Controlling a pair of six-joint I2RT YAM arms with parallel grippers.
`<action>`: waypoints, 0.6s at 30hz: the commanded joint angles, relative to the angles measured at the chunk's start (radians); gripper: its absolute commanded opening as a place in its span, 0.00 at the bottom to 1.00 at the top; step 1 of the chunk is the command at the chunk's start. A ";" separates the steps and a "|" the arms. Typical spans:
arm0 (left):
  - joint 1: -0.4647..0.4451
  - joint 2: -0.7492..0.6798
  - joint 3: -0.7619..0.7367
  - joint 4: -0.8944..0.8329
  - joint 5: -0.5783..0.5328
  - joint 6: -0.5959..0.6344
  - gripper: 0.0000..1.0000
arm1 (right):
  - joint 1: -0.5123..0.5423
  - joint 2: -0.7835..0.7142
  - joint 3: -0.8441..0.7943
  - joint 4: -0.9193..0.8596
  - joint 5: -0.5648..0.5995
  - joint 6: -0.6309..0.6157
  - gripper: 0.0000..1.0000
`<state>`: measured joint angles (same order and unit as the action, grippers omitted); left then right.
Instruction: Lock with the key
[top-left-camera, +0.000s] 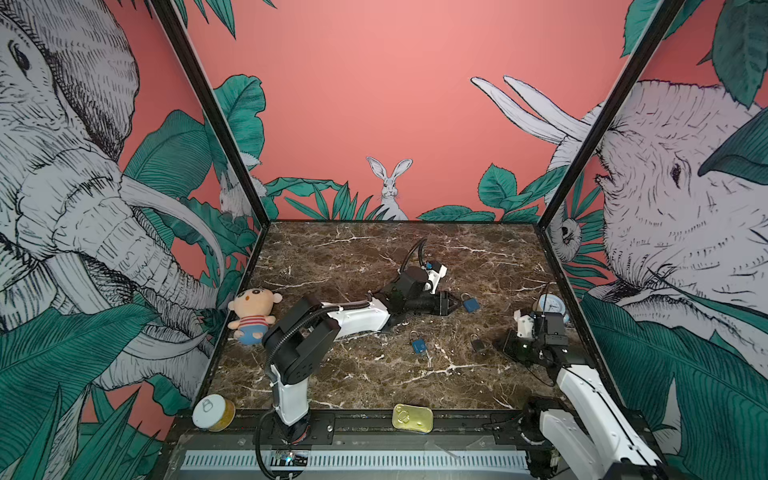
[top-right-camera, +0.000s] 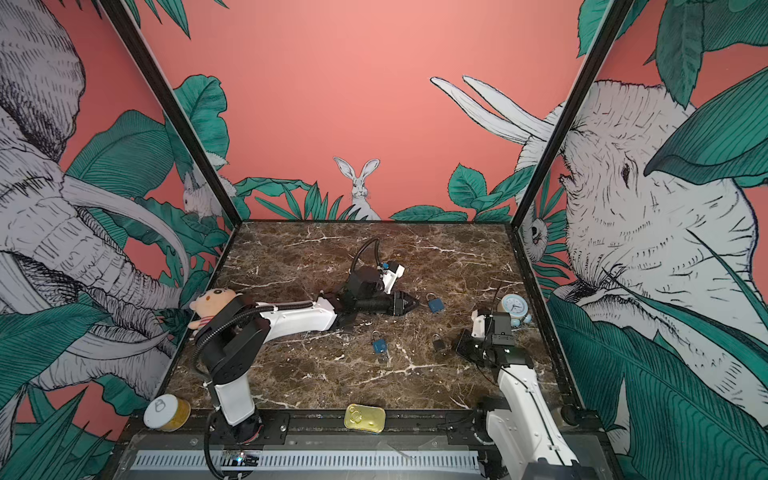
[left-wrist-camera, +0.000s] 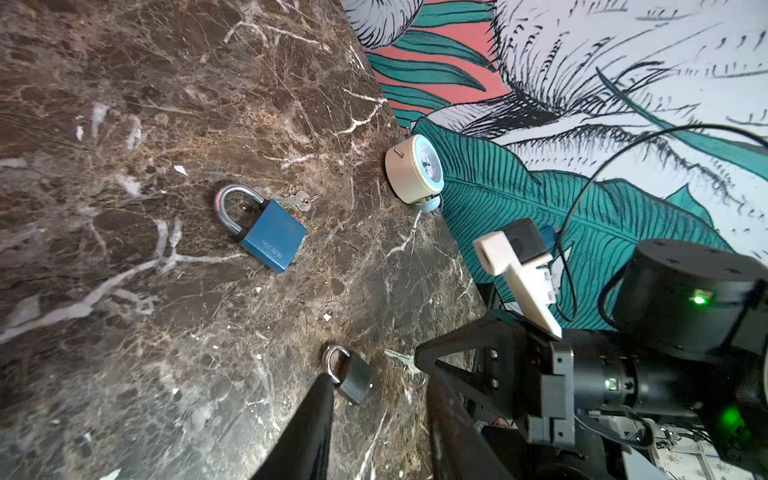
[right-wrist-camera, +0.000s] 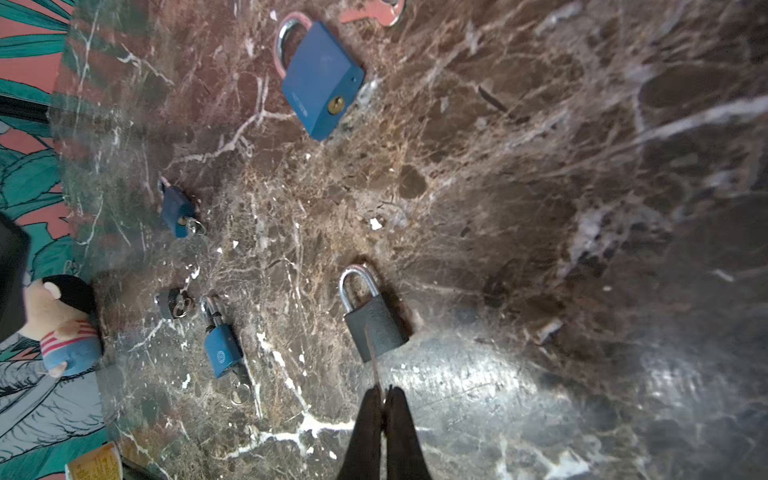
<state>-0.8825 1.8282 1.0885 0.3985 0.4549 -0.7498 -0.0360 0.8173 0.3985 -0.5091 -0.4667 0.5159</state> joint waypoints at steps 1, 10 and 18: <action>0.011 -0.050 -0.019 0.094 -0.016 -0.011 0.40 | 0.014 0.040 -0.004 0.079 0.037 -0.020 0.00; 0.016 -0.048 -0.014 0.095 -0.012 -0.011 0.40 | 0.025 0.146 0.020 0.156 0.060 -0.046 0.00; 0.021 -0.046 -0.028 0.101 -0.011 -0.016 0.40 | 0.048 0.210 0.021 0.215 0.057 -0.044 0.00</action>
<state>-0.8677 1.8278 1.0771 0.4702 0.4511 -0.7620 0.0006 1.0195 0.3996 -0.3439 -0.4221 0.4820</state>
